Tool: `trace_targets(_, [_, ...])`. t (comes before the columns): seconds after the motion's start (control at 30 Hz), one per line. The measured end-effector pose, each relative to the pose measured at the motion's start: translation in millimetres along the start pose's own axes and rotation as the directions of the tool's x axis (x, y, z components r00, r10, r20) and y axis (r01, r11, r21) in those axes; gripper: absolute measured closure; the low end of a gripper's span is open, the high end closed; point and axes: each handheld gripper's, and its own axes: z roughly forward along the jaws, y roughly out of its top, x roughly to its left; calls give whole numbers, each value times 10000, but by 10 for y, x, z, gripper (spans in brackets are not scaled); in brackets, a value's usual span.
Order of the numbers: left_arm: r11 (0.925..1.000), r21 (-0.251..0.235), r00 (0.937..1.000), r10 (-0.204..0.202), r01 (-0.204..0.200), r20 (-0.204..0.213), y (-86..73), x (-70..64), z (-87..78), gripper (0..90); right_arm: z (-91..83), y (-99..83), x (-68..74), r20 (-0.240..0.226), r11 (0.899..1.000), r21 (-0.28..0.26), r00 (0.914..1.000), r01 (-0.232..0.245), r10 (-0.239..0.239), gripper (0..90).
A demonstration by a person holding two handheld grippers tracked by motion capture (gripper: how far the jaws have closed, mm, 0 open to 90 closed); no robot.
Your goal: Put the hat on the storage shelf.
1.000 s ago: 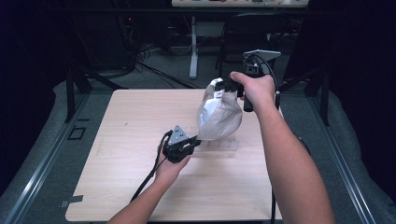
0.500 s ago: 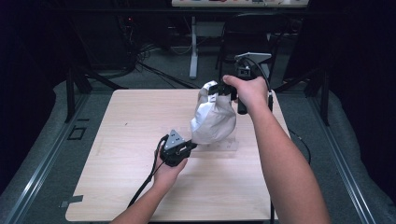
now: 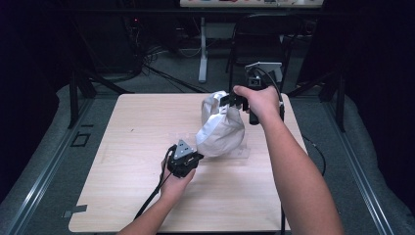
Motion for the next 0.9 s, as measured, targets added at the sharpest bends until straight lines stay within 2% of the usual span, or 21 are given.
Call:
trace_targets(0.1, [9999,3,9999,-125,125,65,-19,20,-4,853,28,-2,-18,41,10000,18,10000,-32,32,817])
trace_targets(0.17, [9993,246,9996,-278,277,51,-73,23,24,853,50,-5,-41,116,10000,39,9999,-72,72,815])
trace_targets(0.23, [9992,258,9994,-311,308,123,-137,35,31,853,83,-17,-60,494,9997,227,9988,-54,43,819])
trace_targets(0.3, [9993,277,9997,-259,258,43,-132,22,32,853,85,-17,-68,356,9996,266,9993,-85,75,819])
trace_targets(0.37, [9997,212,9999,-102,104,-91,-132,5,37,852,83,-13,-82,460,9998,169,9989,-47,39,818])
trace_targets(0.57, [9995,143,9995,-293,295,-140,-130,-4,33,834,82,-15,-82,447,9998,130,9989,-148,142,794])
trace_targets(0.7, [9993,291,9997,-233,233,9,-133,-18,6,751,48,-21,-107,462,9999,104,9989,-47,43,768])
trace_targets(0.8, [9994,255,9997,-236,236,-23,-151,-26,-23,725,-14,-31,-129,356,9998,-158,9993,84,-78,736])
trace_targets(0.9, [9992,273,9996,-297,297,19,-157,-16,-69,640,-113,-63,-138,416,9995,-135,9988,275,-269,715])
